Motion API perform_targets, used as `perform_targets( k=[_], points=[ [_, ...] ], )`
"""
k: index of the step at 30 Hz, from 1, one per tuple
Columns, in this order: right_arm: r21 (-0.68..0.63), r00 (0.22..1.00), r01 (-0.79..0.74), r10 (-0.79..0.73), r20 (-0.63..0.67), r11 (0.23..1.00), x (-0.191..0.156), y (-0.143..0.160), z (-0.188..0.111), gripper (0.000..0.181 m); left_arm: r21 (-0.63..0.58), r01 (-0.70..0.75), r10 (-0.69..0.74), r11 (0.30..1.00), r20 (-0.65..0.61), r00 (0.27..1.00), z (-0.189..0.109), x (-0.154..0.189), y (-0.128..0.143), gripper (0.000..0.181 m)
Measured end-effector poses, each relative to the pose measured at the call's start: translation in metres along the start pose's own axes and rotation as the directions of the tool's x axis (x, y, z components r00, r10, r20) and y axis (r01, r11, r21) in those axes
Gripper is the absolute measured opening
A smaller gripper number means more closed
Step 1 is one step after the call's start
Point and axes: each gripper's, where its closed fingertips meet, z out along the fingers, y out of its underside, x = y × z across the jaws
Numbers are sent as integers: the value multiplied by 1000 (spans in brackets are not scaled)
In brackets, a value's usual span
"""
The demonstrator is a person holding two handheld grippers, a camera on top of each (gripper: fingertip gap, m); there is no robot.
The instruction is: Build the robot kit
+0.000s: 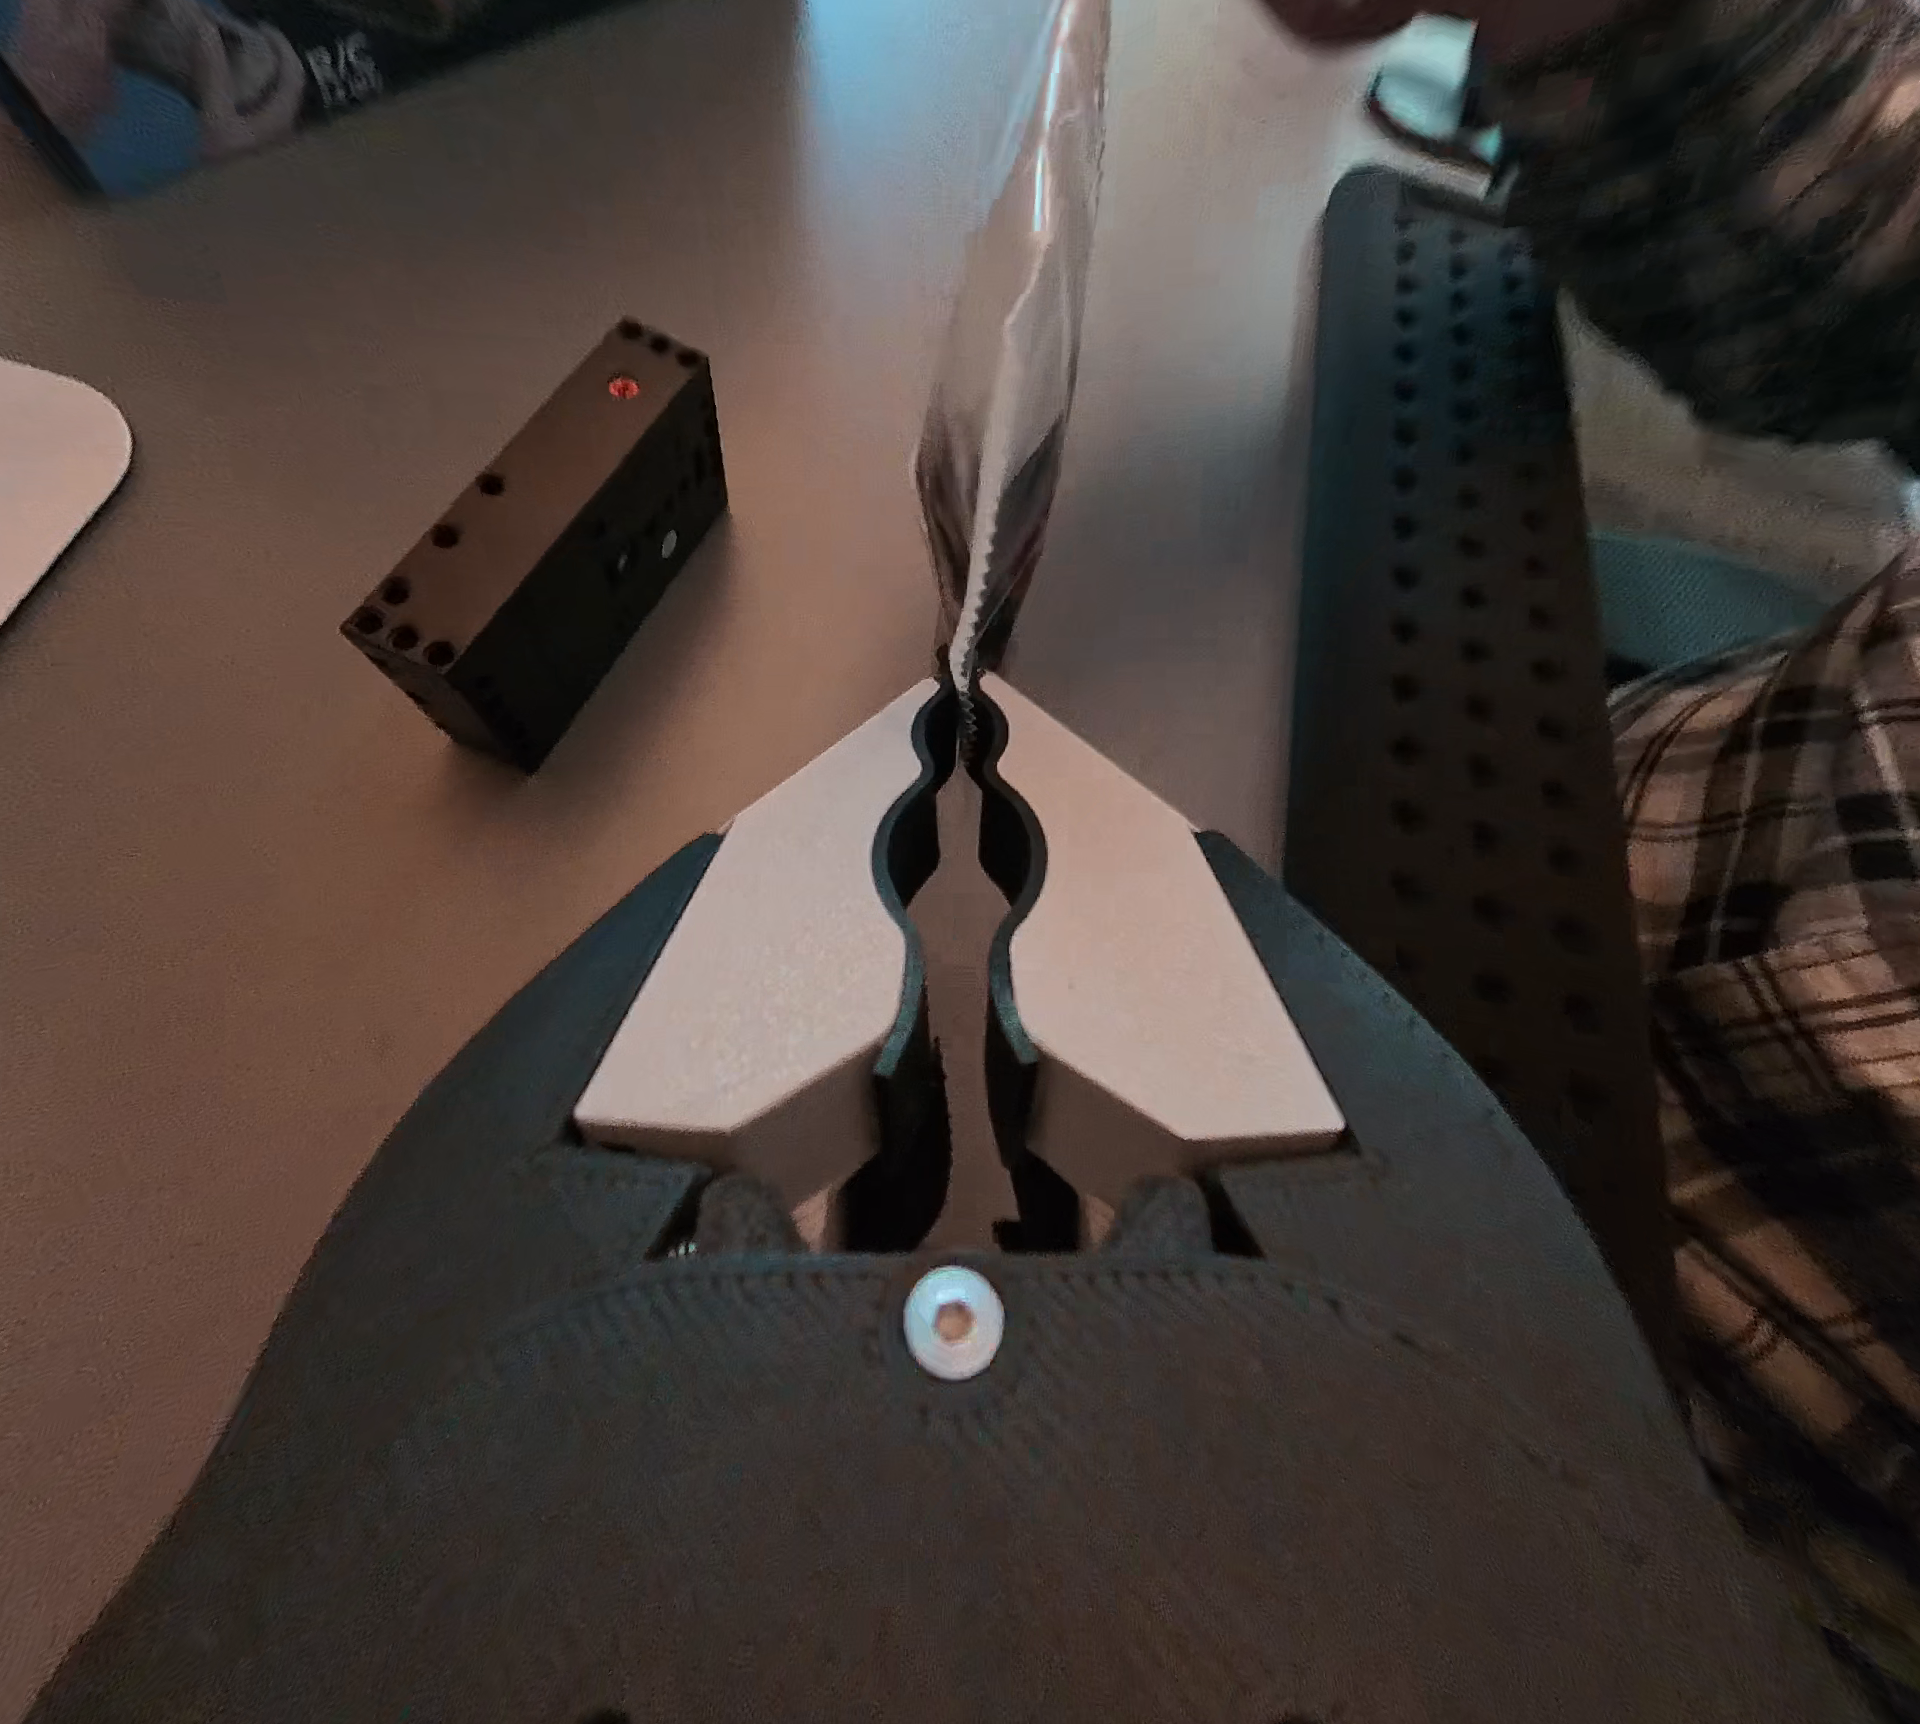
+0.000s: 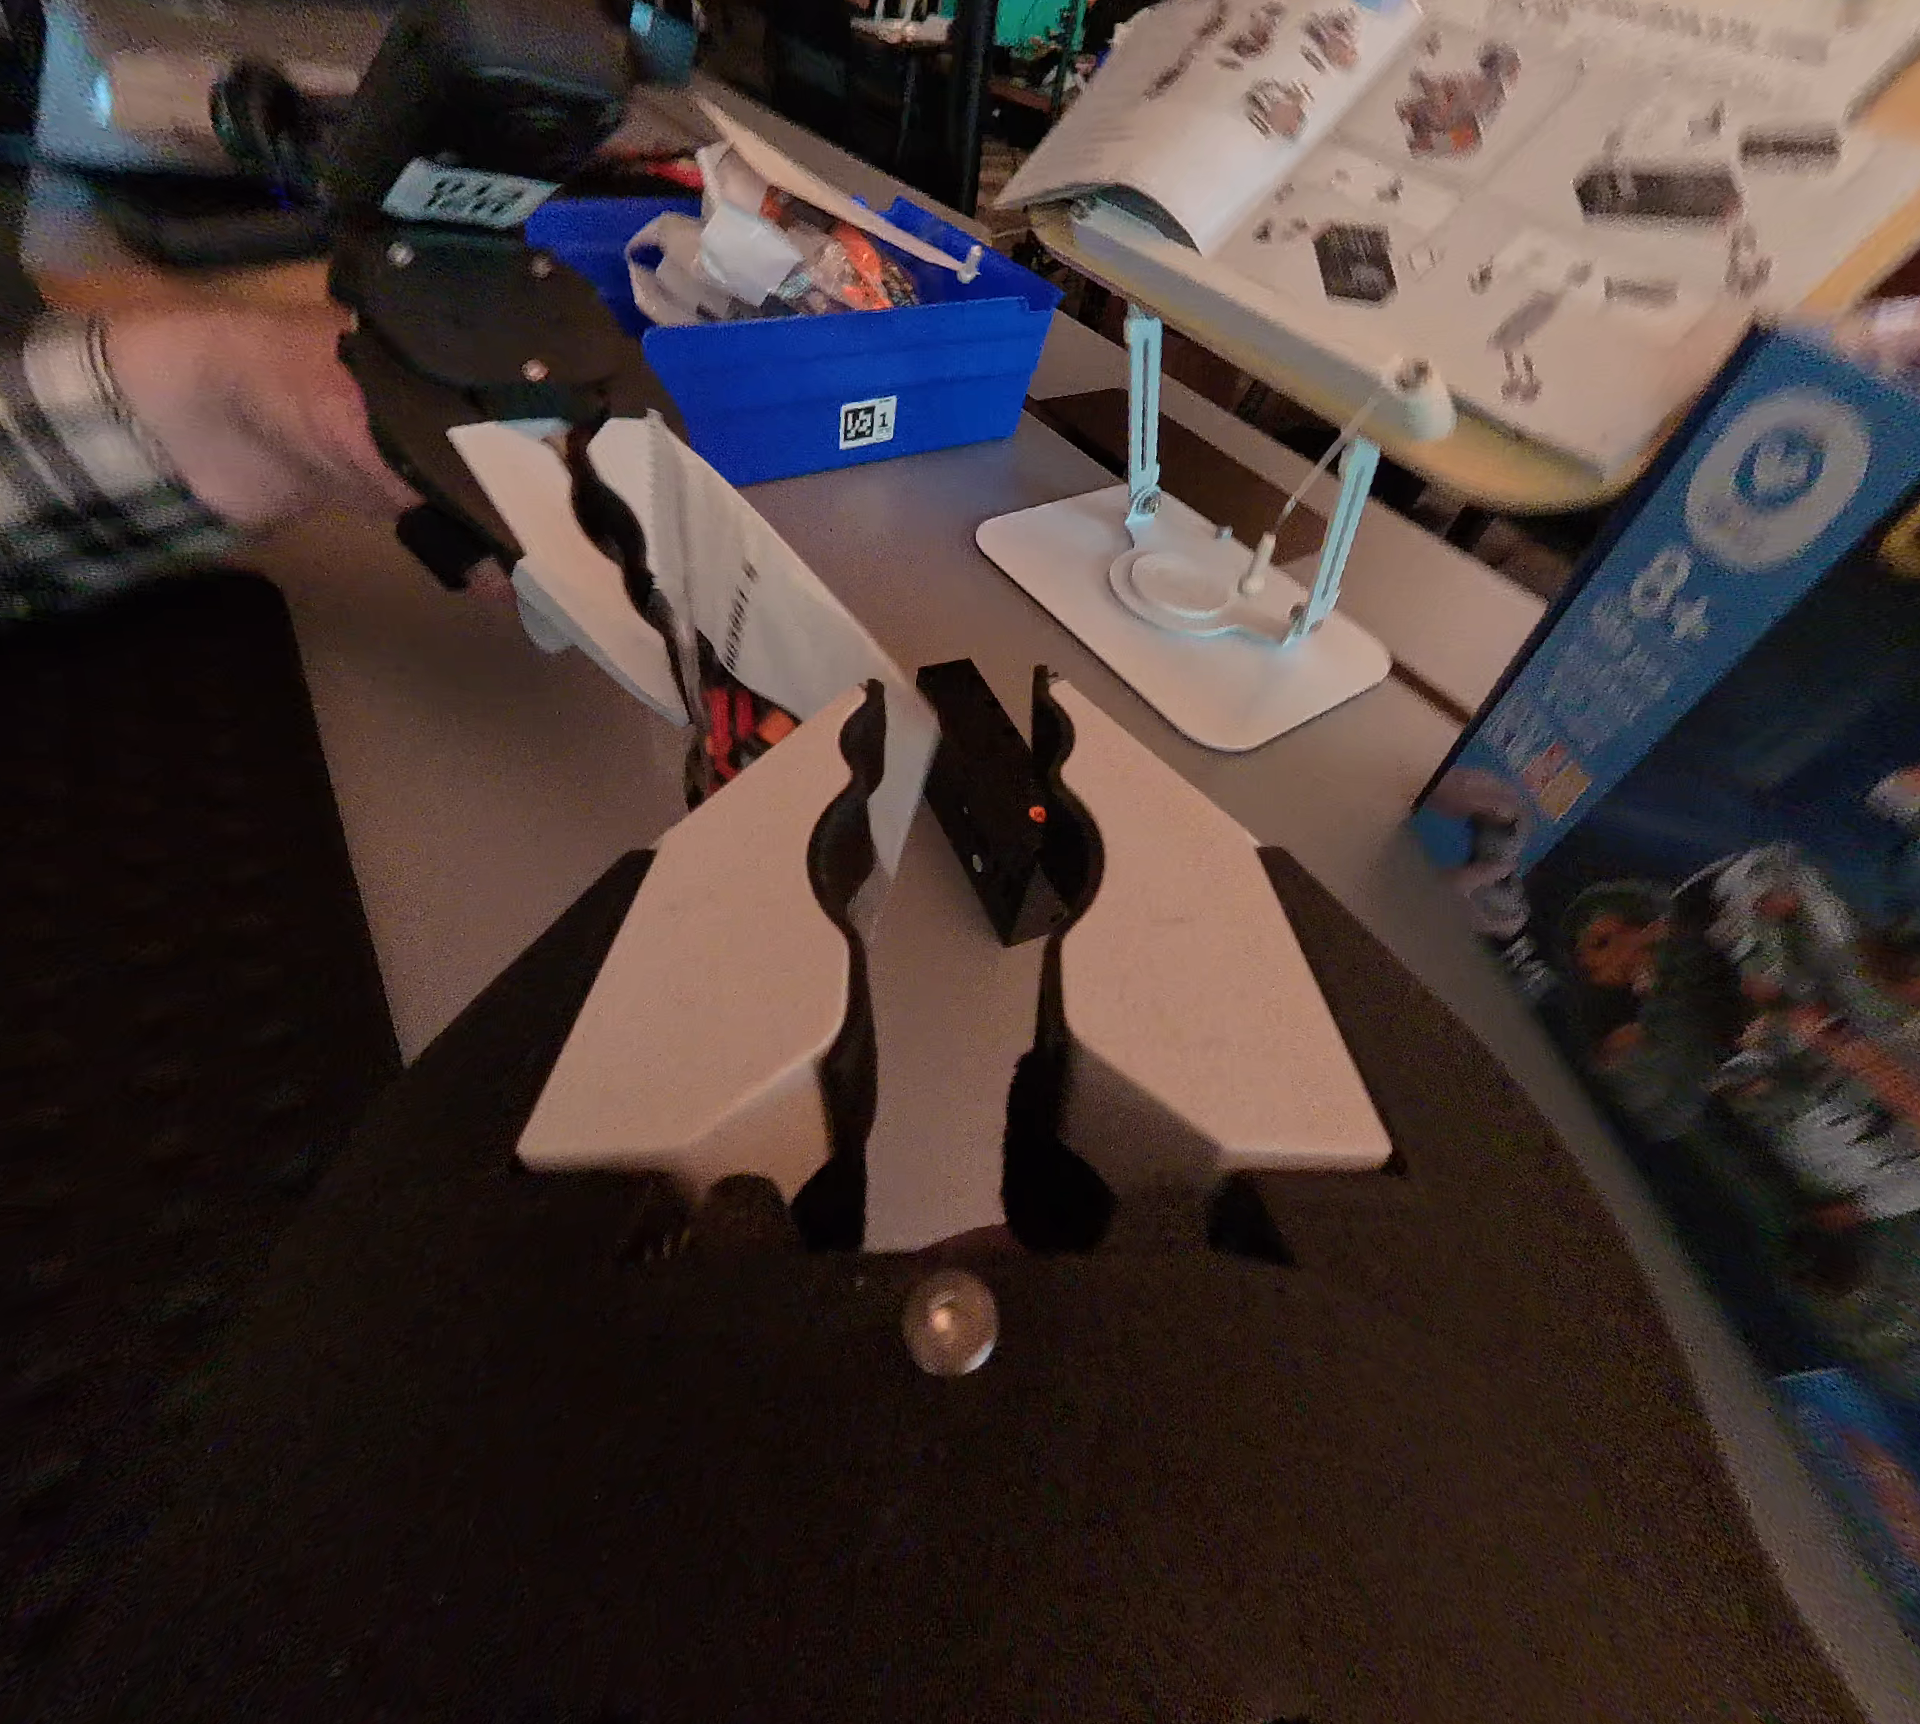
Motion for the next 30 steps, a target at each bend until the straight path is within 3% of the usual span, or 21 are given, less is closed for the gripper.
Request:
perform_targets(
  k=[4,7,9,11,13,16,21,25,27,30],
  points=[
    [-87,978,201,-194,83,976,-31,-15,8,38,-148,-48,53,988,29,998,5,3,3,0],
    [-168,929,368,-354,107,915,-48,-12,28,37,-231,-97,99,968,-5,995,9,15,1,0],
    [-247,917,397,-373,140,884,-50,4,42,25,-255,-133,135,958,-12,991,10,21,-4,0],
    [-238,943,323,-288,168,916,-49,8,47,3,-280,-159,170,947,16,985,8,16,-5,0],
    [-182,972,158,-121,201,971,-46,1,42,0,-222,-153,166,963,39,985,6,11,-11,0],
    [-113,967,-68,93,236,991,-40,1,32,0,-108,-151,155,983,26,988,4,11,-17,1],
    [-28,900,-343,337,278,939,-31,12,19,0,-47,-122,123,991,24,992,7,4,-13,3],
    [5,853,-461,441,278,888,-20,20,9,0,-1,-110,110,994,1,994,4,6,-17,0],
    [-10,911,-373,369,184,928,-10,30,9,0,-34,-107,107,994,9,994,5,6,-17,0],
    [-42,1000,-16,15,-23,999,4,23,2,19,-106,-127,131,986,35,991,8,4,-14,0]
  ],
)
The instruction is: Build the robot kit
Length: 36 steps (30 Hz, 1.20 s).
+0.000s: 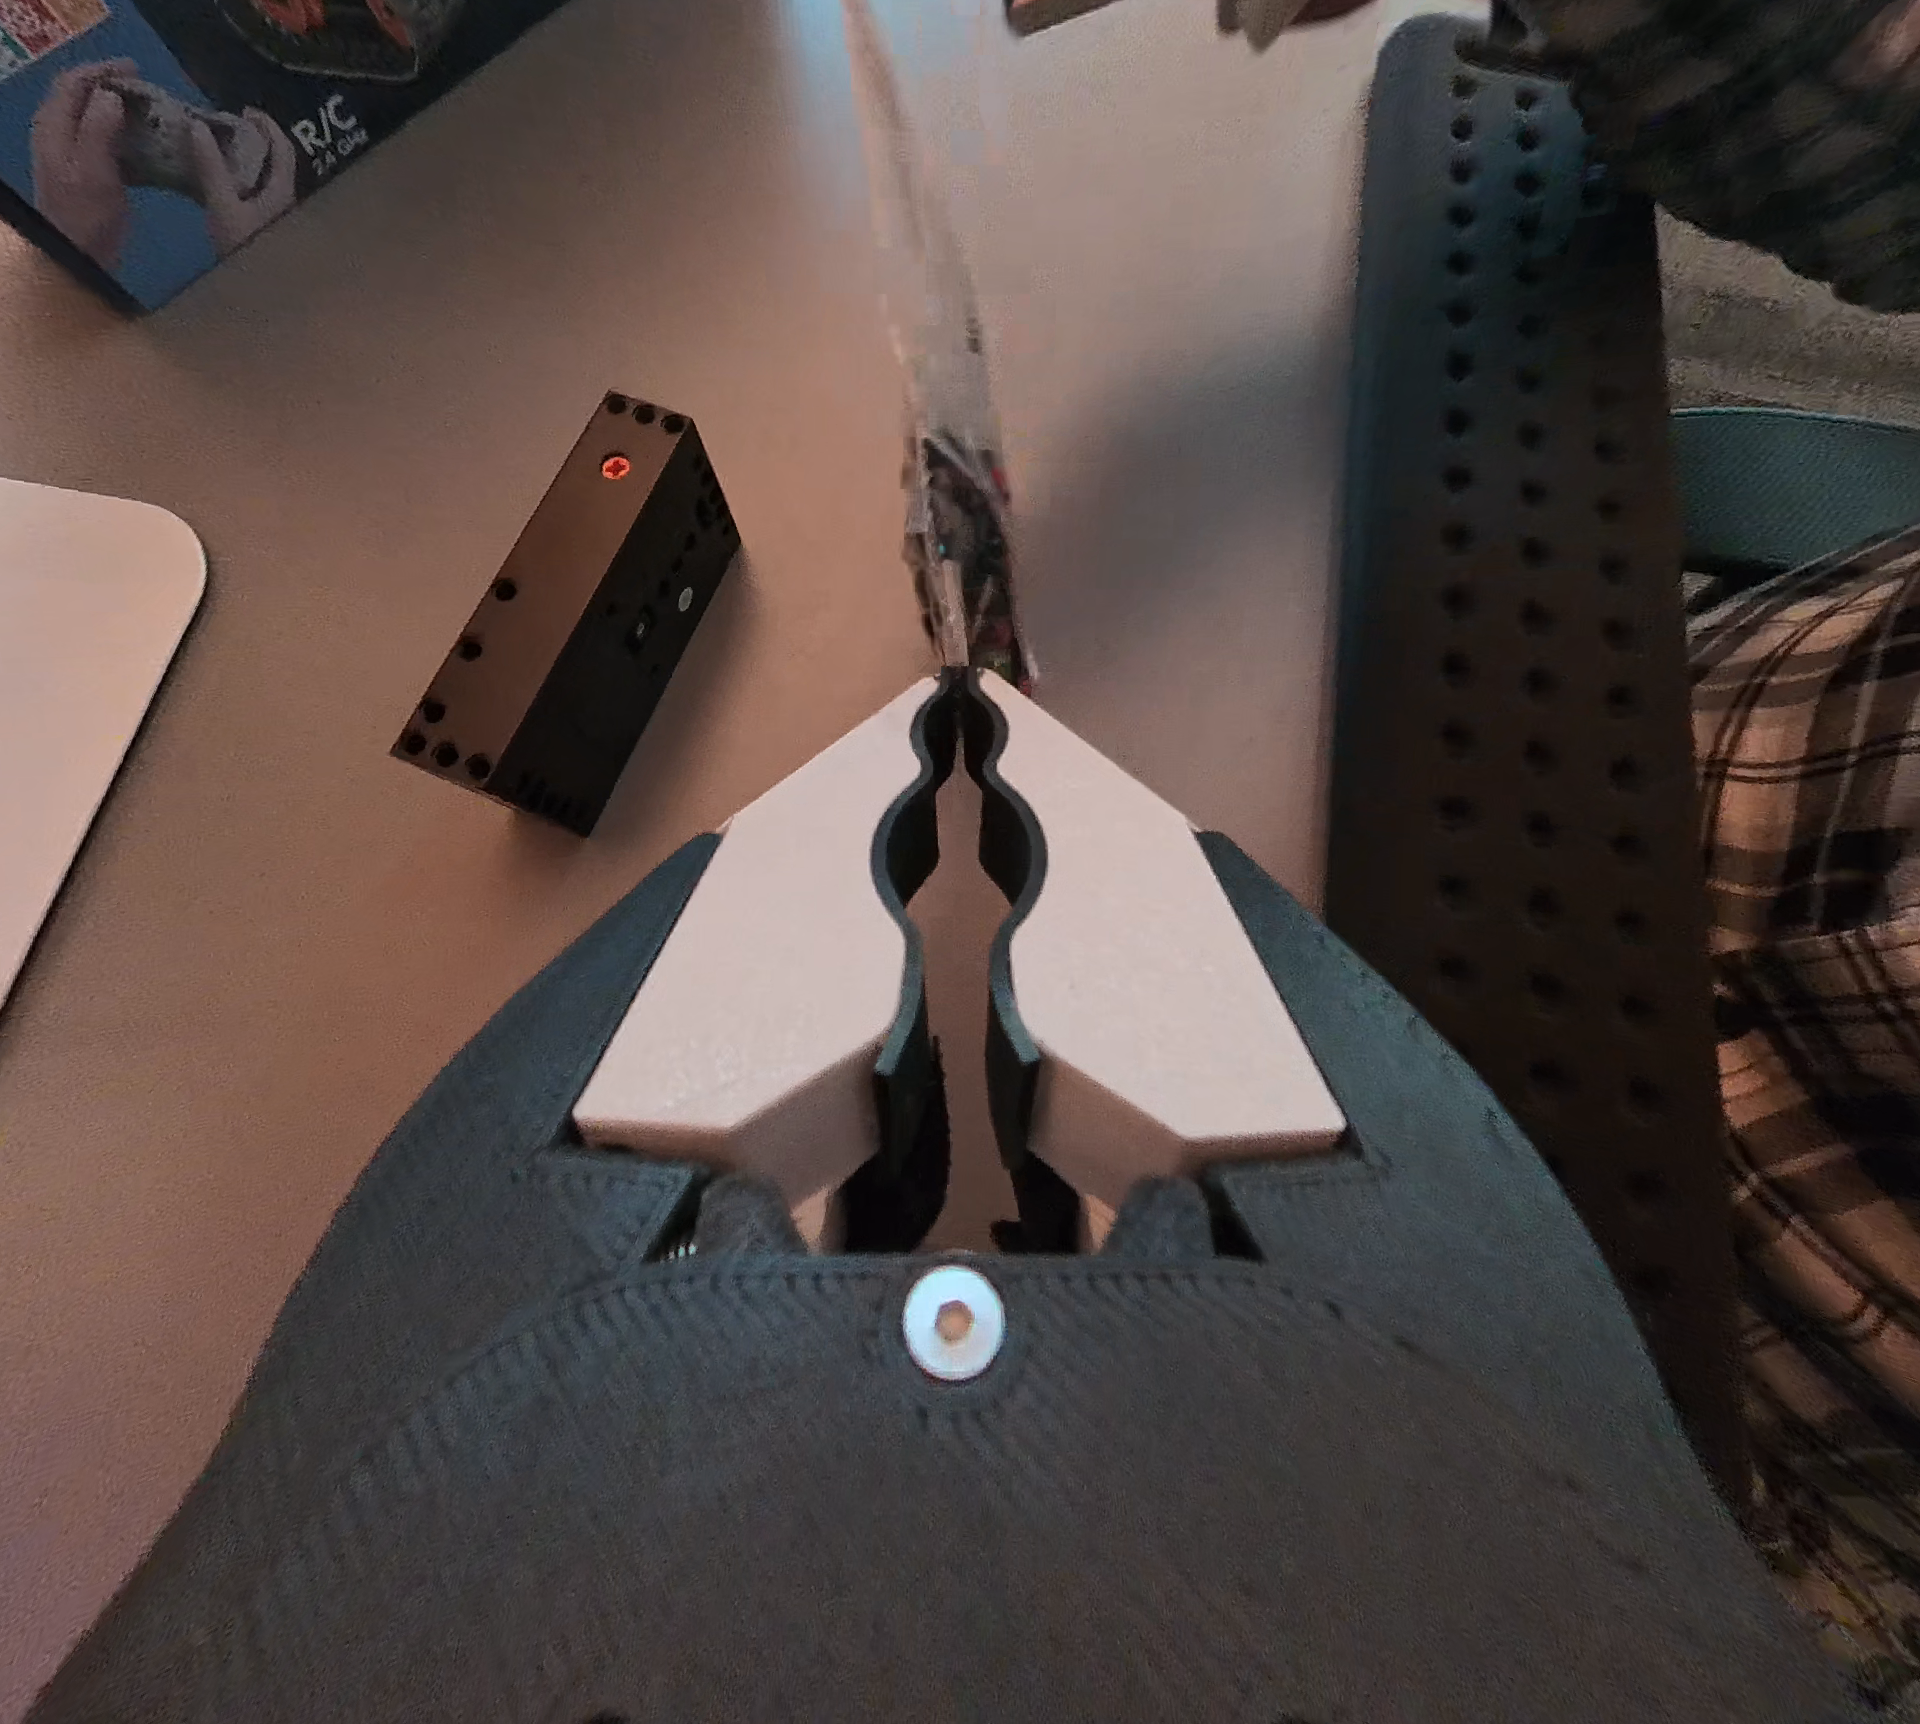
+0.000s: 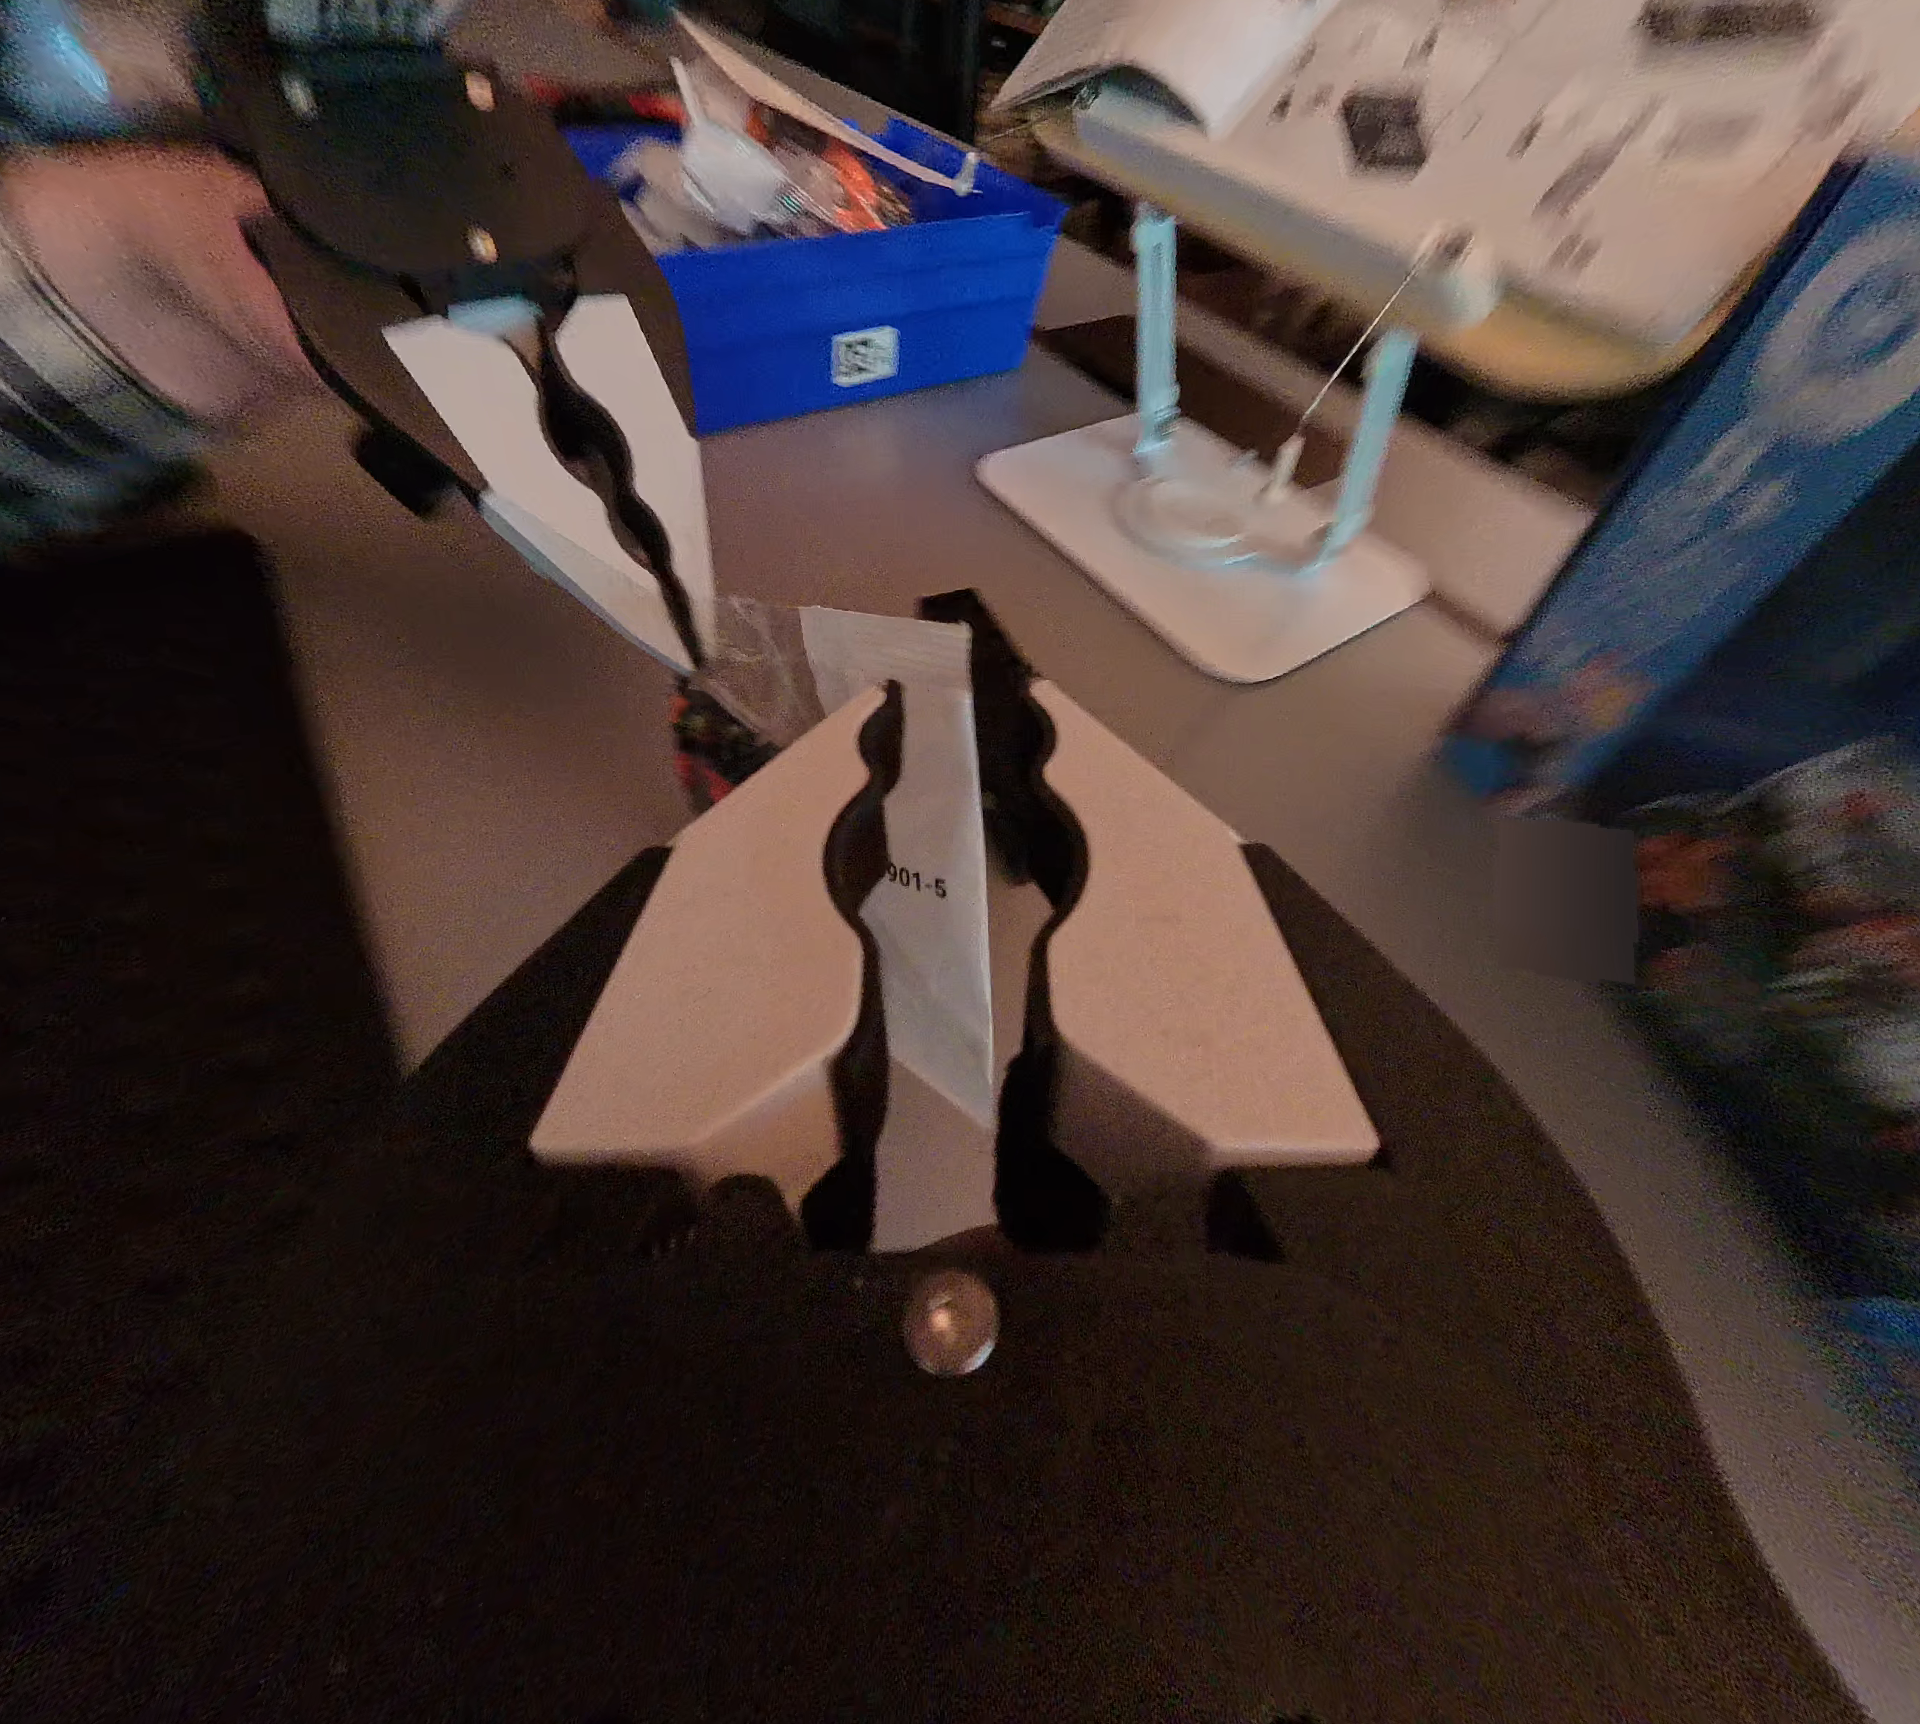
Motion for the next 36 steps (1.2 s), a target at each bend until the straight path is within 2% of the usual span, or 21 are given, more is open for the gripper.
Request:
perform_targets(
  k=[1,4,6,9,10,11,12,15,20,22,25,27,32,34,36],
  points=[
    [-9,996,87,-87,-11,996,-5,-9,-3,26,-11,5,-5,1000,-5,1000,1,1,-1,0],
    [-3,961,265,-264,79,964,-38,-30,0,29,-58,-38,38,998,4,999,2,3,-5,0],
    [-66,909,408,-399,118,911,-51,-22,13,29,-85,-76,78,993,17,997,3,5,-10,0],
    [-170,859,506,-478,183,845,-59,0,33,23,-120,-124,129,985,34,991,3,10,-16,0],
    [-191,854,517,-487,185,834,-58,5,37,15,-133,-143,149,981,36,988,2,12,-17,0],
    [-204,854,516,-483,192,832,-57,7,39,4,-147,-154,162,977,42,986,1,13,-17,0],
    [-195,859,506,-472,197,840,-58,7,40,0,-158,-162,171,974,49,984,0,13,-17,0],
    [-148,884,447,-410,224,882,-63,3,37,0,-149,-174,184,973,57,981,-7,11,-19,0],
    [-147,939,250,-204,276,957,-64,-4,30,0,-46,-202,205,978,99,974,-16,10,-33,1],
    [-156,942,190,-136,307,969,-66,-5,28,0,14,-242,239,970,119,964,-18,15,-39,1],
    [-178,937,135,-67,342,975,-68,-4,28,0,67,-229,219,971,132,967,-19,18,-39,2],
    [-178,932,142,-71,355,974,-71,-3,29,0,95,-195,184,976,116,976,-18,20,-36,0],
    [-174,909,338,-274,313,925,-75,10,42,11,131,-133,123,982,77,989,-17,23,-29,0],
    [-174,900,363,-296,321,916,-77,12,46,0,125,-135,124,983,92,988,-17,20,-27,0],
    [-174,906,326,-255,337,929,-79,11,46,0,154,-136,122,979,101,987,-19,20,-28,0]
  ],
)
